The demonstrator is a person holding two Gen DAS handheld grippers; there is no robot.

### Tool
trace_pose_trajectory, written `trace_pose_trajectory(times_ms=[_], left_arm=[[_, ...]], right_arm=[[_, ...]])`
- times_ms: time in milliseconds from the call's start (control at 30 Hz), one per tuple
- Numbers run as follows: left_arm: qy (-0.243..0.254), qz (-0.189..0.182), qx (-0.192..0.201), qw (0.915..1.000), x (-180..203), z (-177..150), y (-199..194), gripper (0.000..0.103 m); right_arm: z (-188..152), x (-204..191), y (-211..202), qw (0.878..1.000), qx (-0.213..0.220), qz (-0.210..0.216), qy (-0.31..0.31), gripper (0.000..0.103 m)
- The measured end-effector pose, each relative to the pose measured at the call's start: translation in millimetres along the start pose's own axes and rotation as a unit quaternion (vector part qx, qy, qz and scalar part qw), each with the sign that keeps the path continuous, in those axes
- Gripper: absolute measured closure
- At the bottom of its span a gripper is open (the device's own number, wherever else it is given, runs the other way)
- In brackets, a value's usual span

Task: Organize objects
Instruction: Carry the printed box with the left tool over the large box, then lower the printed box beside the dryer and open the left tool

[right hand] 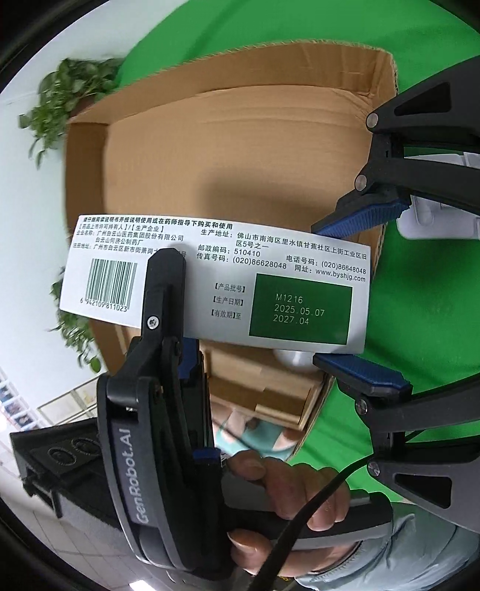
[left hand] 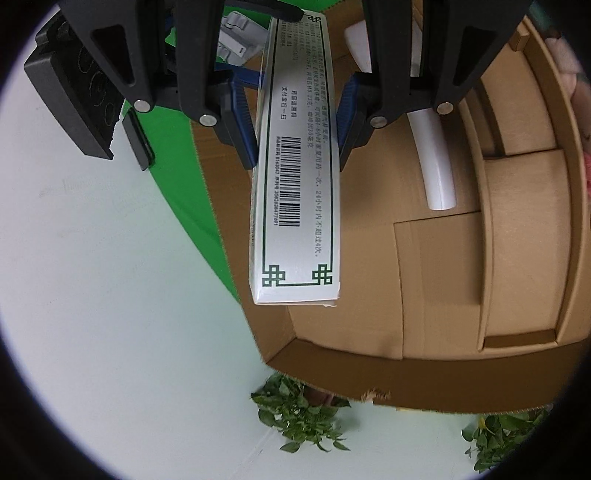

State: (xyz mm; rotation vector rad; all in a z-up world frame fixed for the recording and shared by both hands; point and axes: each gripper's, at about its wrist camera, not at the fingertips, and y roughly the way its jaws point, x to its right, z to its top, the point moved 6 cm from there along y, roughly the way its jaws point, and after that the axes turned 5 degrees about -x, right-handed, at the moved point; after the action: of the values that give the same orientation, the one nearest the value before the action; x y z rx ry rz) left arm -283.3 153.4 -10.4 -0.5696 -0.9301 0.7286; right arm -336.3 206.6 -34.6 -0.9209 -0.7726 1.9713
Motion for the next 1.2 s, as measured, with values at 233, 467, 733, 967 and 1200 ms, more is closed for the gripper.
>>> trace_pose_trajectory(times_ms=[233, 467, 733, 967, 1200], left_arm=[[-0.013, 0.022, -0.023, 0.9994, -15, 0, 29, 0.064], [-0.021, 0.065, -0.028, 0.9973, -26, -3, 44, 0.058], [0.002, 0.095, -0.014, 0.9954, -21, -9, 22, 0.057], [0.012, 0.117, 0.020, 0.9929, -23, -27, -8, 0.057], [0.005, 0.172, 0.097, 0.9802, -39, -46, -53, 0.045]], right_arm=[[5, 19, 28, 0.999, -0.046, -0.013, 0.013, 0.044], [12, 24, 45, 0.996, -0.076, -0.023, 0.027, 0.044], [19, 23, 48, 0.994, -0.082, -0.064, 0.022, 0.043], [22, 22, 51, 0.993, -0.090, -0.078, 0.025, 0.040], [22, 8, 27, 0.996, -0.040, -0.074, 0.005, 0.020]])
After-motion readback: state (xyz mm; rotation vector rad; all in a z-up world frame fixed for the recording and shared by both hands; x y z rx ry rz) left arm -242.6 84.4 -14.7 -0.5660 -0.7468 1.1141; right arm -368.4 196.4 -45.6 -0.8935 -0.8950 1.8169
